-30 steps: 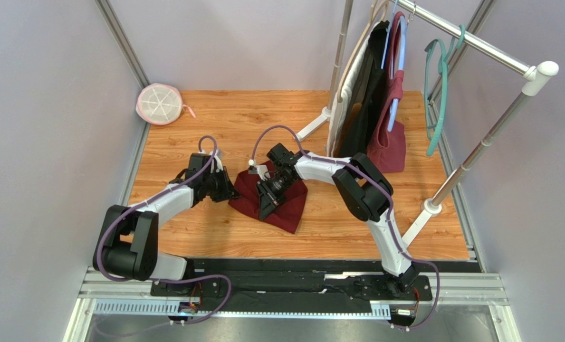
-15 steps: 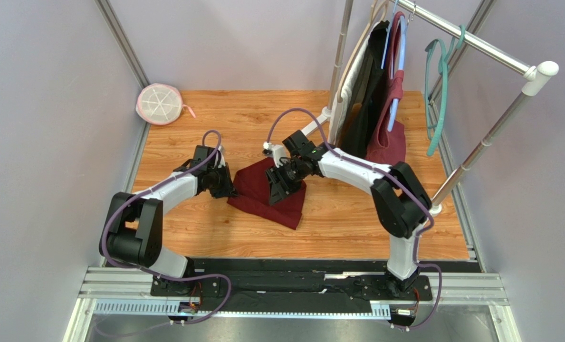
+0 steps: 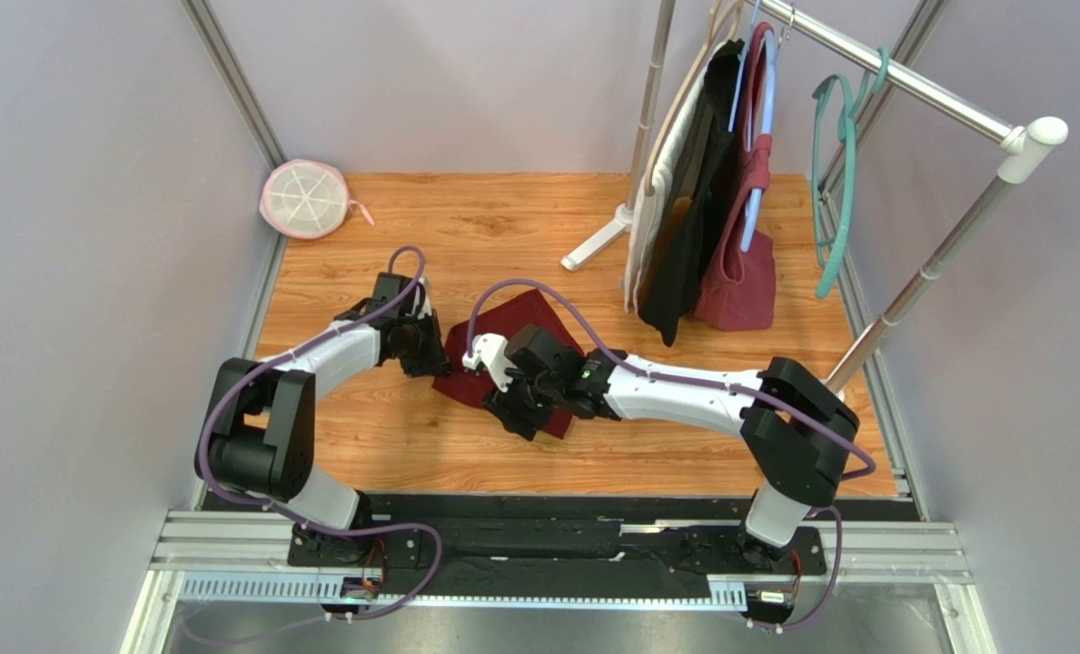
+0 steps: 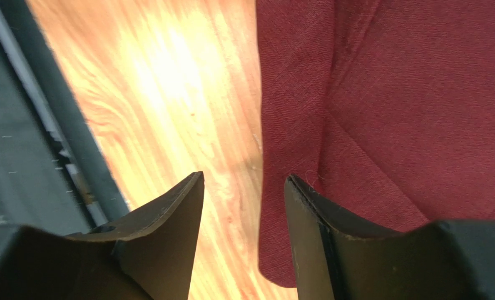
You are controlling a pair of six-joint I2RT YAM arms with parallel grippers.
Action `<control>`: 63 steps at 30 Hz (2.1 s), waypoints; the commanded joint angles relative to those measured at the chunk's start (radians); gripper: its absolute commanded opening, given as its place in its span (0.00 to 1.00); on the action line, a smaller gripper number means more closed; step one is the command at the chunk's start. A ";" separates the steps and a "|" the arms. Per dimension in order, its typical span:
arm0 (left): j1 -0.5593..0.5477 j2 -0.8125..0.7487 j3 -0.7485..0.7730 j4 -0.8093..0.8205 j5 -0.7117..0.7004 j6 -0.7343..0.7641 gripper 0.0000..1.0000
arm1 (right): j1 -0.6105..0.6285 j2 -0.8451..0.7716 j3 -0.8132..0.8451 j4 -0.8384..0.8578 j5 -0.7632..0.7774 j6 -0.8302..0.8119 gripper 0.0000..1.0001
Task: Fold the napkin, place the utensils inside, and roll it up
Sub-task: Roll the napkin with the utensil
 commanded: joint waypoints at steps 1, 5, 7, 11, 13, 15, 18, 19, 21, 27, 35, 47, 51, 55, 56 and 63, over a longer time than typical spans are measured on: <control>0.007 0.009 0.037 -0.026 -0.023 0.027 0.00 | 0.025 -0.002 -0.005 0.146 0.148 -0.082 0.53; 0.007 0.012 0.040 -0.028 -0.020 0.030 0.00 | 0.040 0.059 0.017 0.138 0.188 -0.111 0.51; 0.007 0.013 0.042 -0.029 -0.017 0.030 0.00 | 0.044 0.088 0.020 0.138 0.196 -0.122 0.50; 0.007 0.015 0.043 -0.028 -0.017 0.030 0.00 | 0.044 0.118 0.023 0.140 0.197 -0.130 0.46; 0.007 0.015 0.046 -0.029 -0.015 0.030 0.00 | 0.044 0.131 0.018 0.148 0.205 -0.130 0.45; 0.007 0.016 0.046 -0.025 -0.014 0.031 0.00 | 0.044 0.141 0.020 0.149 0.210 -0.130 0.45; 0.007 0.016 0.046 -0.017 0.002 0.033 0.00 | 0.042 0.170 0.023 0.154 0.219 -0.131 0.45; 0.007 0.016 0.046 -0.009 0.018 0.033 0.00 | 0.042 0.177 0.023 0.155 0.219 -0.133 0.45; 0.007 0.016 0.045 0.006 0.035 0.031 0.00 | 0.041 0.200 0.021 0.155 0.219 -0.133 0.46; 0.008 -0.025 0.068 -0.002 0.025 0.027 0.31 | 0.025 0.253 0.018 0.135 0.234 -0.116 0.46; 0.099 -0.200 0.016 -0.025 -0.079 -0.022 0.68 | -0.031 0.262 0.041 -0.005 0.040 -0.044 0.14; 0.099 -0.450 -0.225 0.176 0.075 -0.033 0.68 | -0.145 0.332 0.182 -0.171 -0.410 0.061 0.12; 0.097 -0.427 -0.244 0.224 0.118 -0.033 0.68 | -0.179 0.389 0.238 -0.205 -0.520 0.081 0.12; 0.096 -0.363 -0.224 0.233 0.120 -0.022 0.69 | -0.215 0.449 0.287 -0.225 -0.618 0.116 0.12; 0.096 -0.352 -0.218 0.232 0.118 -0.021 0.69 | -0.223 0.461 0.293 -0.227 -0.642 0.128 0.12; 0.070 -0.271 -0.201 0.258 0.121 -0.012 0.66 | -0.262 0.546 0.336 -0.243 -0.717 0.147 0.12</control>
